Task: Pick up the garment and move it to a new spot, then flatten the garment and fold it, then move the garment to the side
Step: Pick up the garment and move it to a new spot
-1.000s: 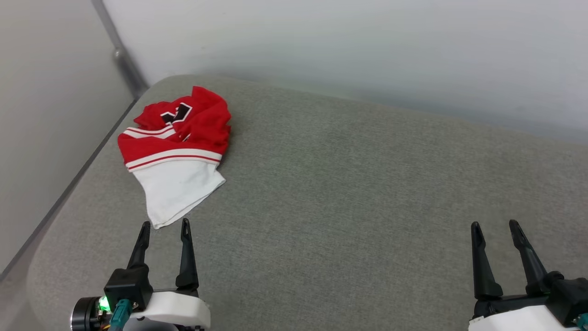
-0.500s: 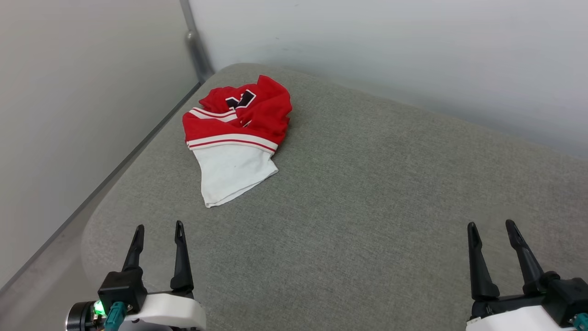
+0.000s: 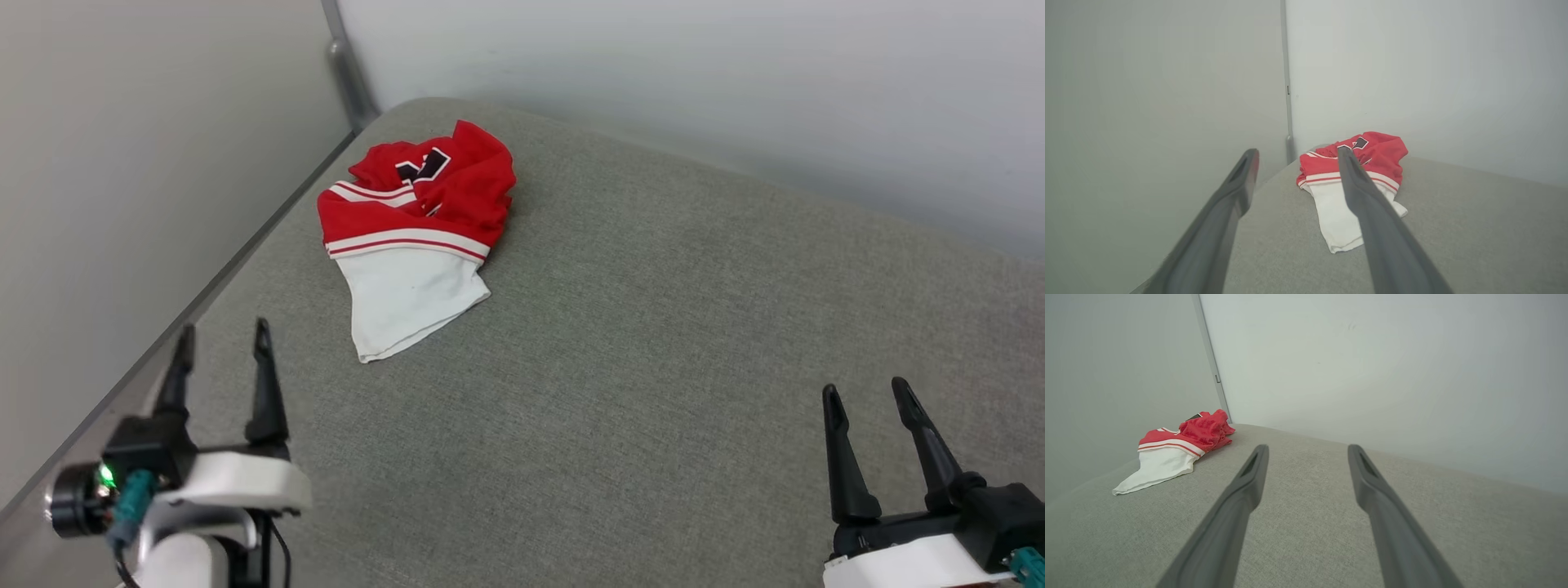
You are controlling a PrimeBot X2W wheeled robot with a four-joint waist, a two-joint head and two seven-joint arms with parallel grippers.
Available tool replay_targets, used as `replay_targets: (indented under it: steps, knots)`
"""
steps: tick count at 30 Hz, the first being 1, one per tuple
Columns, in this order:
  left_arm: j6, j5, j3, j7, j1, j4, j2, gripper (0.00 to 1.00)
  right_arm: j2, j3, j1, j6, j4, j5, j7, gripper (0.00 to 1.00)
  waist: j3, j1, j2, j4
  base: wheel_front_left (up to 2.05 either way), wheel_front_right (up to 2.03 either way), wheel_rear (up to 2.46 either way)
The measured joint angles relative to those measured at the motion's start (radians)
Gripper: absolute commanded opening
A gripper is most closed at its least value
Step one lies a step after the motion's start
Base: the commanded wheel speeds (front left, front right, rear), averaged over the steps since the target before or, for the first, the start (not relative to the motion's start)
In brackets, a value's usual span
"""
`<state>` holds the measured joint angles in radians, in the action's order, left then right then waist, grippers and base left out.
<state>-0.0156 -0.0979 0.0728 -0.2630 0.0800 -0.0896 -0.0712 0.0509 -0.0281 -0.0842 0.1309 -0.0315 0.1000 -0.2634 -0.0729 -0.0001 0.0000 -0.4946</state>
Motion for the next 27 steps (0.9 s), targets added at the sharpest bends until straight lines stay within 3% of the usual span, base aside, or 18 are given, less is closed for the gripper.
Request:
replay_targets:
  steps: [7, 15, 24, 27]
  knots:
    - [0.06, 0.004, 0.107, 0.0, 0.239, -0.011, -0.085, 1.0, 0.0, -0.014, 0.042, 0.0, -0.02, -0.054, 0.0, 1.0, -0.073, 0.0, 0.0, 0.048, 0.0, 0.0, 0.0]
    - [0.104, 0.006, 0.161, 0.0, 0.503, -0.052, -0.179, 1.0, 0.0, -0.046, 0.108, 0.0, -0.063, -0.112, 0.0, 1.0, -0.205, 0.0001, 0.0, 0.118, 0.0, 0.0, 0.0]
    - [0.139, -0.044, 0.109, 0.005, 0.759, -0.254, -0.335, 1.0, 0.0, -0.073, 0.167, 0.0, -0.115, -0.155, 0.0, 1.0, -0.356, 0.0002, 0.0, 0.186, 0.0, 0.0, 0.0]
    - [0.144, -0.09, 0.046, 0.072, 0.826, -0.331, -0.394, 1.0, 0.0, -0.08, 0.172, 0.0, -0.128, -0.16, 0.0, 1.0, -0.397, 0.0002, 0.0, 0.205, 0.0, 0.0, 0.0]
